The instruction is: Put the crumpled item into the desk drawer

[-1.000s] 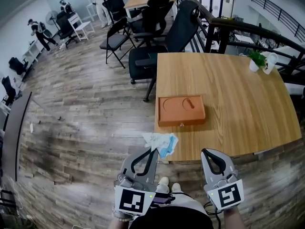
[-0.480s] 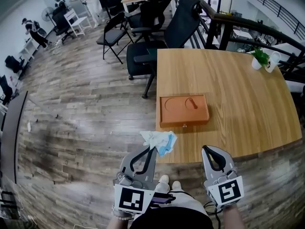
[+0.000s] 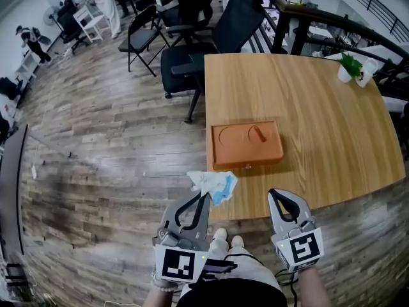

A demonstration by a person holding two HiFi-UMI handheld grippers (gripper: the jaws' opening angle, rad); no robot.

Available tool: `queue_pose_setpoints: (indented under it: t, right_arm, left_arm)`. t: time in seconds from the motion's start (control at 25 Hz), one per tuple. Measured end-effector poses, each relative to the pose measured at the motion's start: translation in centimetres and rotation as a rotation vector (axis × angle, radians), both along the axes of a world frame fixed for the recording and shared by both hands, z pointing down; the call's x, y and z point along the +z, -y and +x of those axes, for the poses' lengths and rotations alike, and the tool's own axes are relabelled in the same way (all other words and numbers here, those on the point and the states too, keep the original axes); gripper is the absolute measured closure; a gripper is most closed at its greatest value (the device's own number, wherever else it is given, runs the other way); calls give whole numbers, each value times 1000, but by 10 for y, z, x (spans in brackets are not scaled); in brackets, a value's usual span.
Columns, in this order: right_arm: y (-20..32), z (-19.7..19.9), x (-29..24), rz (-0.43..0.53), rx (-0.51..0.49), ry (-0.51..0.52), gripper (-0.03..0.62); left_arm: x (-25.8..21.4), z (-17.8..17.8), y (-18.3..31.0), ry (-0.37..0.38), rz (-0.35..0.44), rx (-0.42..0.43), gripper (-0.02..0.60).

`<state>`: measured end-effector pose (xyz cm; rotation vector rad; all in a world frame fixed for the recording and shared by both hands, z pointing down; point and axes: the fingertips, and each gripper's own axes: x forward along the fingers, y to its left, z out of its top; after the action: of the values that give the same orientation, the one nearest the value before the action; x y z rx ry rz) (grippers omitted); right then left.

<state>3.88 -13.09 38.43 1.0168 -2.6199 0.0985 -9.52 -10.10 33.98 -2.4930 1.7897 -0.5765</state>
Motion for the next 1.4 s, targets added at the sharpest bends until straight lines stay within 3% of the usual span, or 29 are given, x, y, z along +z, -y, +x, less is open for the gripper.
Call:
queue_pose_setpoints:
  t: [0.4, 0.84, 1.16, 1.4]
  right_arm:
    - [28, -13, 42, -68, -21, -60, 588]
    - [56, -28, 92, -121, 11, -134, 588]
    - [68, -33, 128, -188, 46, -156, 509]
    - [79, -39, 151, -212, 57, -189, 506]
  left_arm:
    - [33, -10, 21, -3, -59, 1, 569]
    - [55, -25, 42, 8, -65, -2, 569]
    - [72, -30, 47, 10, -81, -7, 569]
    - [79, -35, 51, 10, -88, -13, 569]
